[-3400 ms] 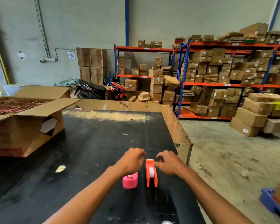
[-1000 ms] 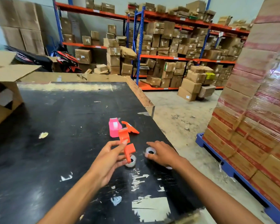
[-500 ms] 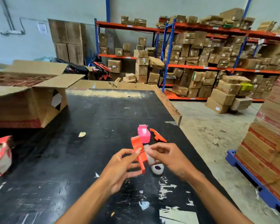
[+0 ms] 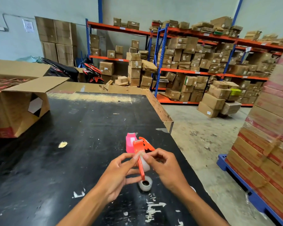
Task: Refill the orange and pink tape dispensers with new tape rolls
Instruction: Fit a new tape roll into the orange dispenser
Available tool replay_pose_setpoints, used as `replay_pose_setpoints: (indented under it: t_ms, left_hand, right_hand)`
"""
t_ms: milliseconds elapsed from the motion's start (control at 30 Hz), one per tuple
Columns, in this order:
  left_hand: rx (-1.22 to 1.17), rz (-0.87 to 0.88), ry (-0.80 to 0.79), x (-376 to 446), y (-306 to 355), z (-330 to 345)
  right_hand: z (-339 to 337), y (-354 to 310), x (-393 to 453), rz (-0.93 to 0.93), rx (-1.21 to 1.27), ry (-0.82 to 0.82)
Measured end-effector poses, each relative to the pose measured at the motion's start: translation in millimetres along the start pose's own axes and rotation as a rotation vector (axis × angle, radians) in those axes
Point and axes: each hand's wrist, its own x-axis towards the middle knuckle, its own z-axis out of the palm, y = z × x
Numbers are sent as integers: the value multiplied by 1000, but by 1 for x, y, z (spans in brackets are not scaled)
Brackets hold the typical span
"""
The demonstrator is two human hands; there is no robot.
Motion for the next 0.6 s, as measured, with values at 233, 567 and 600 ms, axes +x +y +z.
replay_pose_setpoints:
  t_ms: [233,567,600]
  left_hand:
    - [16,49,103,31,12,-11]
    - [28,82,331,48,11,-26]
    - [27,81,340,48,10,-26]
  right_hand:
    - [-24,29,77,82,-113,65]
    - [-35,119,162,203,-866,-228]
    - [-34,115,162,194,-834,-216]
